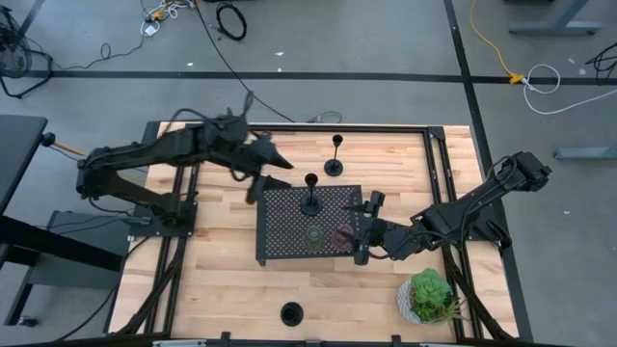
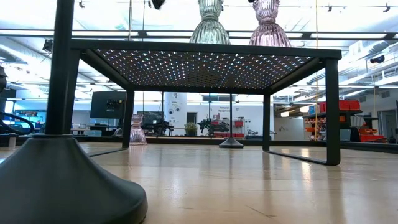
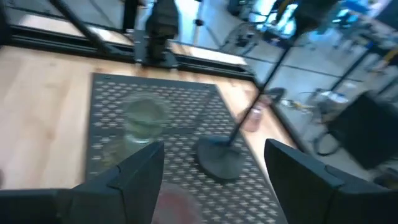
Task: Pick & Place candle stick holders
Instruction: Align the top black candle holder on the shelf with the black candle holder
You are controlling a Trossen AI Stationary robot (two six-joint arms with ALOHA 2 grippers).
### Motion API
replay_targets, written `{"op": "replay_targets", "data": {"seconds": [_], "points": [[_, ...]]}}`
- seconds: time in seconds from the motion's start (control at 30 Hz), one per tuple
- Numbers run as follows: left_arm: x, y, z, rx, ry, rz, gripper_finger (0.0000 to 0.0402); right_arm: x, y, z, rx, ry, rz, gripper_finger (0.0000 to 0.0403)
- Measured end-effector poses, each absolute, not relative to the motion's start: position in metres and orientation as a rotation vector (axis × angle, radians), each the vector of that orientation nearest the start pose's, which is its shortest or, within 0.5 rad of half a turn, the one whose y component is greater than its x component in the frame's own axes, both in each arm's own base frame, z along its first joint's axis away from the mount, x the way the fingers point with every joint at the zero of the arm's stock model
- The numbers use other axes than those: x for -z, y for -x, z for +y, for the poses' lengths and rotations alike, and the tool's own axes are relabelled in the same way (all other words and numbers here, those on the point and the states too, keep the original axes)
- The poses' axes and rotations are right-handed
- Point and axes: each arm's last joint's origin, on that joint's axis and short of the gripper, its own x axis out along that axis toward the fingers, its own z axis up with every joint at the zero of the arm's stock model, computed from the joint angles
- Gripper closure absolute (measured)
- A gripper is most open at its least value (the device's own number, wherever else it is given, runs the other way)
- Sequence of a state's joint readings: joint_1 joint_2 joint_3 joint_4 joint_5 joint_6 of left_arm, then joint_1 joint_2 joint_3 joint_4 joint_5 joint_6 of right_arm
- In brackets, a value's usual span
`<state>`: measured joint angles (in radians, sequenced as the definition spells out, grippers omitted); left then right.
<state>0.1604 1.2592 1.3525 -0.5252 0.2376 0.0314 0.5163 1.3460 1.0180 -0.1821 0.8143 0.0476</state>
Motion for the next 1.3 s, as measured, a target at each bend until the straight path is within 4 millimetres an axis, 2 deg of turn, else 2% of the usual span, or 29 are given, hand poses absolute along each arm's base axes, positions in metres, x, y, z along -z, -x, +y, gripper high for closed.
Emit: {"op": "replay_targets", "data": {"seconds": [0.1,0.37,0.63,0.83,1.3], "points": [[-0.404,-0.243,0.034,0.038,0.041,0.444,0.0161,-0.297,-0.261,0.123,0.366,0.291,0.381,0.0126],[-0.409,-0.211,0.030,-0.007,0.034,0.508,0.0161,-0.299,-0.263,0.112,0.455,0.331,0.380,0.0142],[-0.408,-0.207,0.029,-0.017,0.036,0.529,0.0161,-0.315,-0.258,0.083,0.542,0.301,0.368,0.0167],[-0.408,-0.206,0.029,-0.015,0.033,0.535,0.0161,-0.324,-0.251,0.052,0.570,0.269,0.398,0.0178],[-0.408,-0.206,0.029,-0.015,0.033,0.534,0.0161,-0.321,-0.254,-0.003,0.608,0.202,0.490,0.0179]]}}
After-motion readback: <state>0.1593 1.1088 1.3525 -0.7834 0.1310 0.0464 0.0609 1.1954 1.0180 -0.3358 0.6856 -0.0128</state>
